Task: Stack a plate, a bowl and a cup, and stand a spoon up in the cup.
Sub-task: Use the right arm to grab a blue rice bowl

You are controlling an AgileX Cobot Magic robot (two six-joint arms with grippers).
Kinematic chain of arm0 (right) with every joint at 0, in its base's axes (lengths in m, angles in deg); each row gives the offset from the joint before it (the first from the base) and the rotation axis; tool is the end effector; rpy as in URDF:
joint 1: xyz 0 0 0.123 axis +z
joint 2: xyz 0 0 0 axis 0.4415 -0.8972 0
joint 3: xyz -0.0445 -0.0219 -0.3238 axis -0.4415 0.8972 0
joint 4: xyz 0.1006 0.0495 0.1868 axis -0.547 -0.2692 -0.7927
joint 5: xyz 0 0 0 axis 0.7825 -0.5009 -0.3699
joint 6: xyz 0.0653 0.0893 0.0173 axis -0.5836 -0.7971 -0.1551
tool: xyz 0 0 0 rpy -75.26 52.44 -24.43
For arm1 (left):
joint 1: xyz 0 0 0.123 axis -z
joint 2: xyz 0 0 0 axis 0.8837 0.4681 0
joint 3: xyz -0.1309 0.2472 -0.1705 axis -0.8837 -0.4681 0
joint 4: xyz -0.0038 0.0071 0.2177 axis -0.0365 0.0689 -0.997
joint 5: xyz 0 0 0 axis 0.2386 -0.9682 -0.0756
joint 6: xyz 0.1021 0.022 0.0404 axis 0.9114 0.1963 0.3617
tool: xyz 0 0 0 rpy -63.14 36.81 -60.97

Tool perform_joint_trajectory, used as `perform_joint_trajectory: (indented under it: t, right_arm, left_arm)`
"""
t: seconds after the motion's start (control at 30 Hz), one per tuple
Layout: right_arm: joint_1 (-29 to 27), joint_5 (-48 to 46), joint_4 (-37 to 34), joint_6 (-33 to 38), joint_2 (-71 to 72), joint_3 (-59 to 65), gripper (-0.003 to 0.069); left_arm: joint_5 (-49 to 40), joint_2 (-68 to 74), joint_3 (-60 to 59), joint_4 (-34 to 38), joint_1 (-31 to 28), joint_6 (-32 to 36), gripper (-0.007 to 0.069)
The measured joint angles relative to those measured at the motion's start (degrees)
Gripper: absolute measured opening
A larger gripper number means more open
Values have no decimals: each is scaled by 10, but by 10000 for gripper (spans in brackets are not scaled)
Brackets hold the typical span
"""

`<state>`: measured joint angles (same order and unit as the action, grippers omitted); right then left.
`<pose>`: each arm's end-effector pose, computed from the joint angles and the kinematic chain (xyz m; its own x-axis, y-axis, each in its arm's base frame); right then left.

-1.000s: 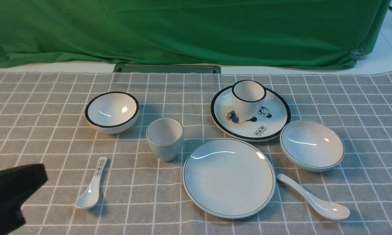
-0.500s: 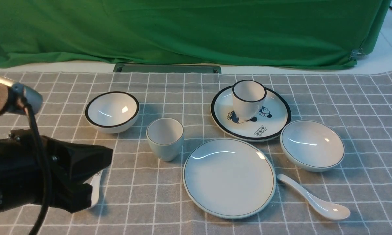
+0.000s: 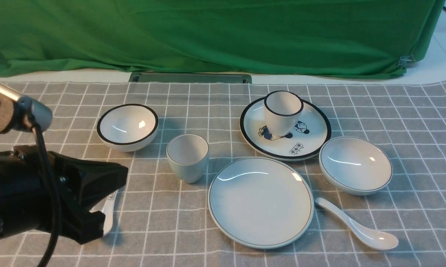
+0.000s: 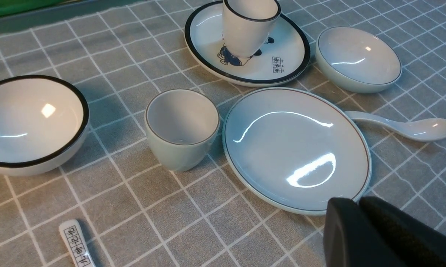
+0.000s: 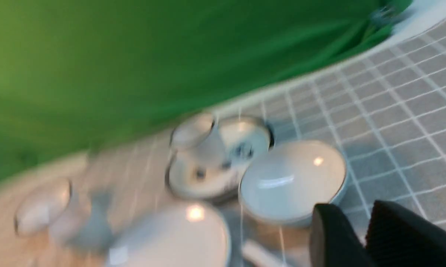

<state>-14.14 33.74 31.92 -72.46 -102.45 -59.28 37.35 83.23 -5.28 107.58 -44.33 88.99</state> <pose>0.0145 0.0060 0.2892 -0.1708 0.2976 -0.9393 -0.1875 0.9261 0.3275 0.0949 -0.0615 0.3412 -0.4084 0.2427 -0.8799 0.5621 0.8264 -0.0329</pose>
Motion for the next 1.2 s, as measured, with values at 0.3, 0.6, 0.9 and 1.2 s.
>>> perform_joint_trajectory:
  t: [0.3, 0.6, 0.9, 1.2]
  right_arm:
    - [114, -255, 54, 160, -349, -282, 167]
    - [110, -313, 63, 247, -629, -417, 252]
    - [105, -315, 54, 265, -776, -480, 269]
    - [104, -308, 18, 284, -894, -568, 456]
  left_arm:
    - [-1, -14, 0, 0, 0, 0, 18]
    - [-70, -128, 0, 0, 0, 2, 18]
    - [-112, -206, 0, 0, 0, 0, 18]
    - [-134, -208, 1, -1, 0, 0, 18]
